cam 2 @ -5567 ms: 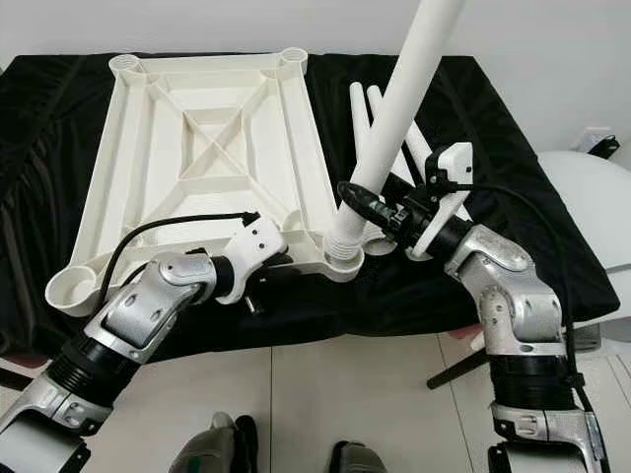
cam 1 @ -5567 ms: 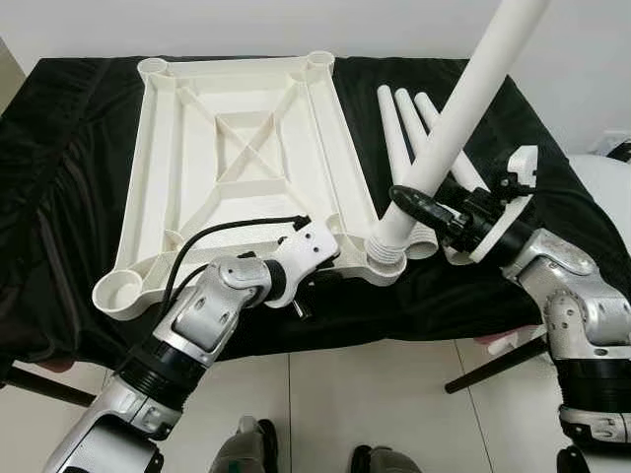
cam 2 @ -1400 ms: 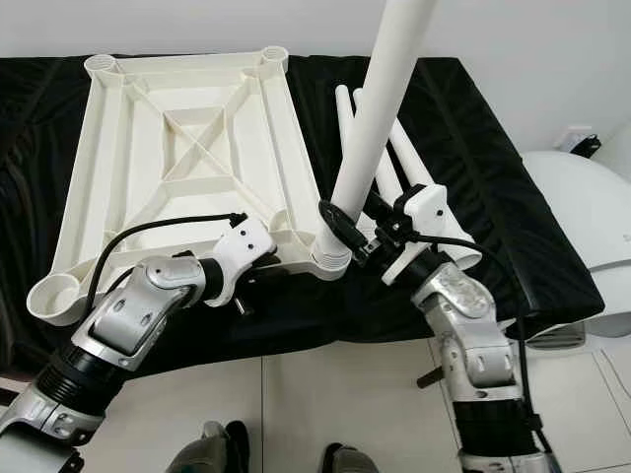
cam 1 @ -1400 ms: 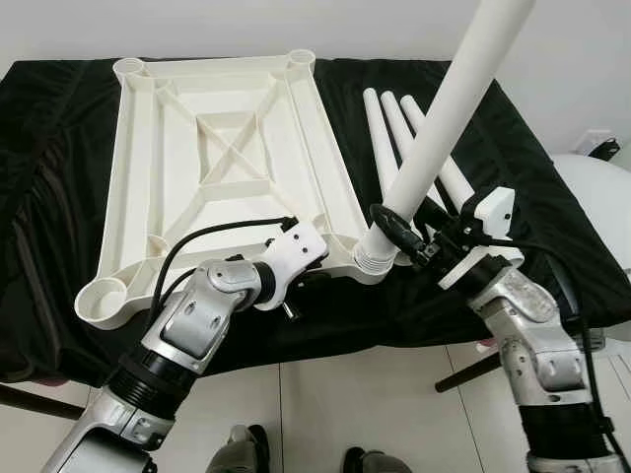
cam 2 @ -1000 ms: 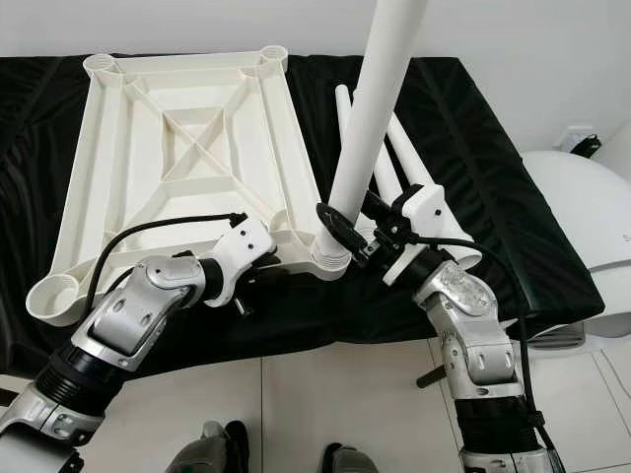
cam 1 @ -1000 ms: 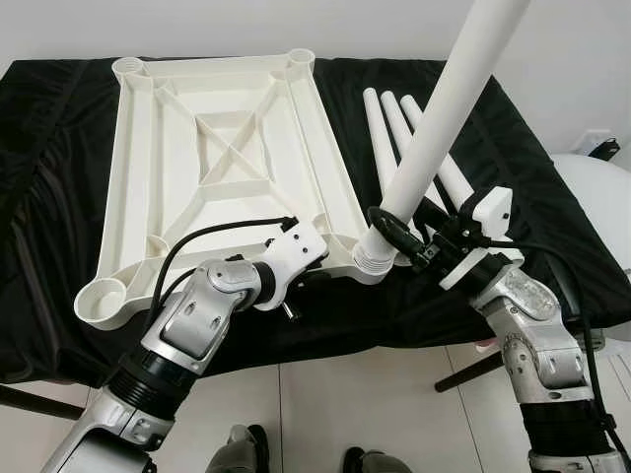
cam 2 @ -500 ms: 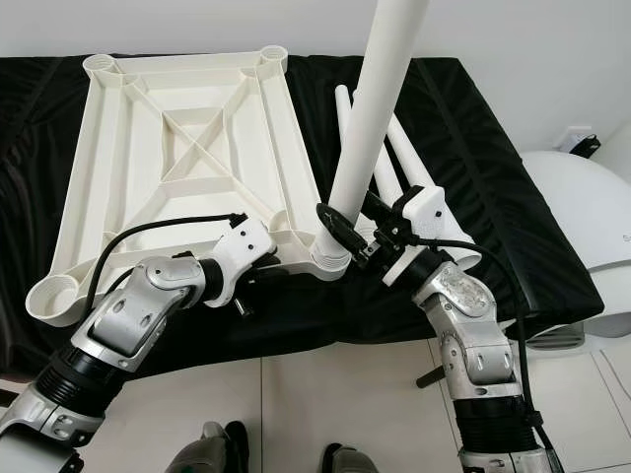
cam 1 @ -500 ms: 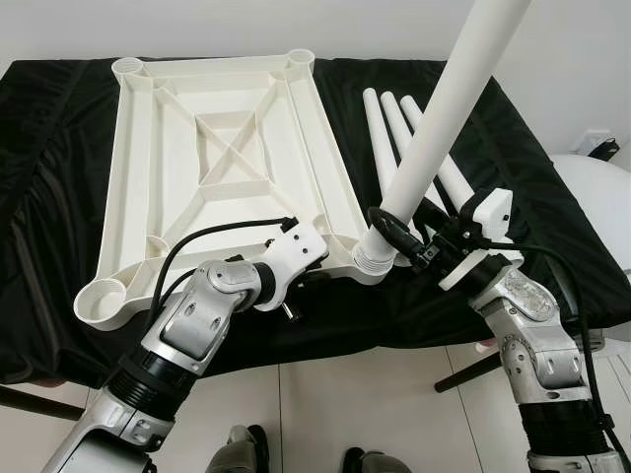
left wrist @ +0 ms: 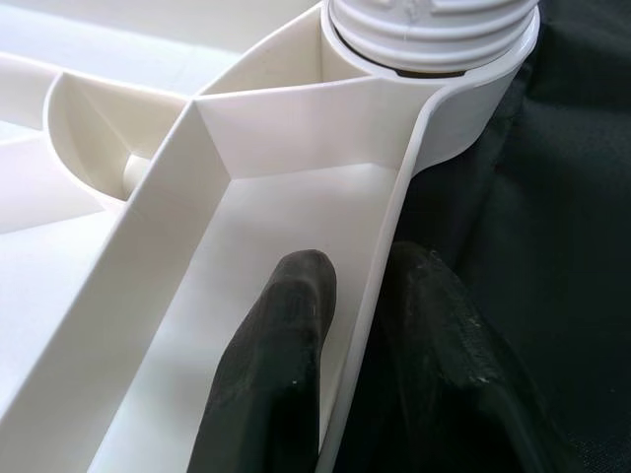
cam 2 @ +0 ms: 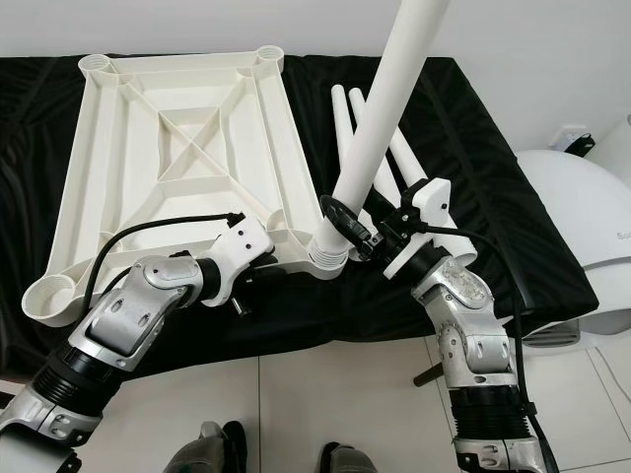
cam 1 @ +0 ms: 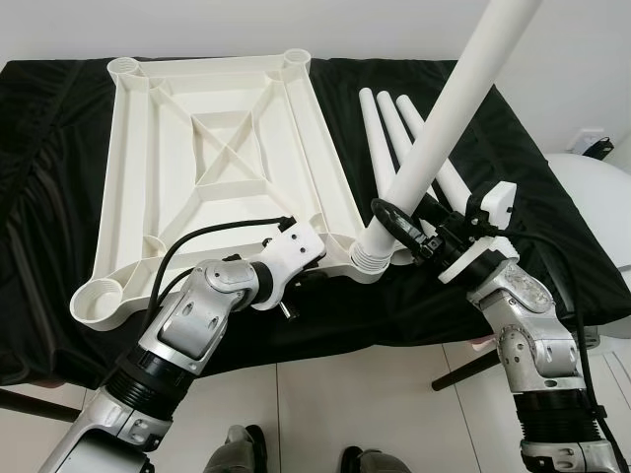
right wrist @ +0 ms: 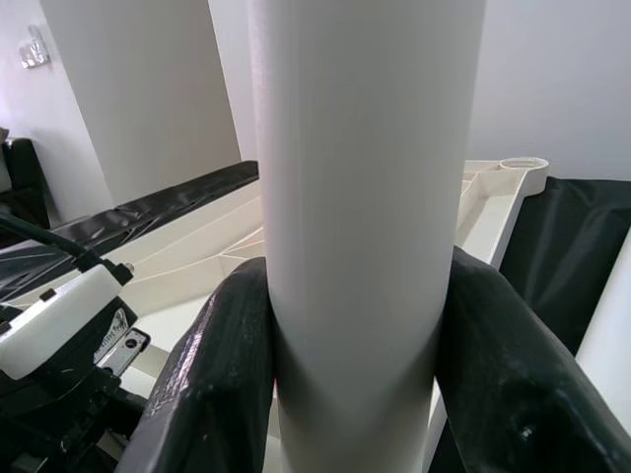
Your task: Building children table
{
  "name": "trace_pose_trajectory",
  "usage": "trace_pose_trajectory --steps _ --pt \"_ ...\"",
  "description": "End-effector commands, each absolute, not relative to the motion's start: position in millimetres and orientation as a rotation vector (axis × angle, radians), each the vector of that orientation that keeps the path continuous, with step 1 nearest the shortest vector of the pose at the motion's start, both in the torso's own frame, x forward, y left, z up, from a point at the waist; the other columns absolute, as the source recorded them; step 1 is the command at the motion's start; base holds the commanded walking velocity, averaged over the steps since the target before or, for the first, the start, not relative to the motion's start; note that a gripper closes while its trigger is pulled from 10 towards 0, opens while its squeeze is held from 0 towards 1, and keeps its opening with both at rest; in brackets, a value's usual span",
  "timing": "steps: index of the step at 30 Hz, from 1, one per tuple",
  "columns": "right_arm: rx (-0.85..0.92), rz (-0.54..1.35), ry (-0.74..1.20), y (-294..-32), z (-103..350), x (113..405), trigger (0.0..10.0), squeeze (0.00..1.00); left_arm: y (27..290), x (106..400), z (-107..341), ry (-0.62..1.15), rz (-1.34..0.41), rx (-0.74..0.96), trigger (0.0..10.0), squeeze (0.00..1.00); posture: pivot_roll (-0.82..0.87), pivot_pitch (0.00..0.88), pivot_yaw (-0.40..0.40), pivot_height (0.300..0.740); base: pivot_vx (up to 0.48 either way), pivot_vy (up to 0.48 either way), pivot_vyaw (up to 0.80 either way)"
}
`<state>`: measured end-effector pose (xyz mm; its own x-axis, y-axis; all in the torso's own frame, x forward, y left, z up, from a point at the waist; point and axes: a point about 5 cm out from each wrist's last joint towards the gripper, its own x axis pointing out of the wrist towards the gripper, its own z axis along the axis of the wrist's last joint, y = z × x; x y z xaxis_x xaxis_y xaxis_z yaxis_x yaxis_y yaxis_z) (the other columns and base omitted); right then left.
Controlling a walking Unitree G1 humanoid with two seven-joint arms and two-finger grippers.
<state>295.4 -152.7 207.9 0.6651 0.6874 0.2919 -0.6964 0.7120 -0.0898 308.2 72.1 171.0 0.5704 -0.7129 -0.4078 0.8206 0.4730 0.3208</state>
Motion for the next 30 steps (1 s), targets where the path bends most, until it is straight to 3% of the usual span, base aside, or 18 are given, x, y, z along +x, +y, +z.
trace_pose_trajectory --steps 1,30 --pt "0.047 0.793 -0.114 -144.0 168.0 295.9 10.0 0.00 68.6 305.9 173.2 0.208 -0.928 0.532 10.0 0.00 -0.03 0.181 -0.013 0.740 0.000 0.000 0.00" --pt "0.019 0.715 -0.157 -127.6 165.0 288.0 10.0 0.00 71.2 305.8 174.8 0.211 -0.914 0.524 10.0 0.00 -0.03 0.196 -0.013 0.740 0.000 0.000 0.00"
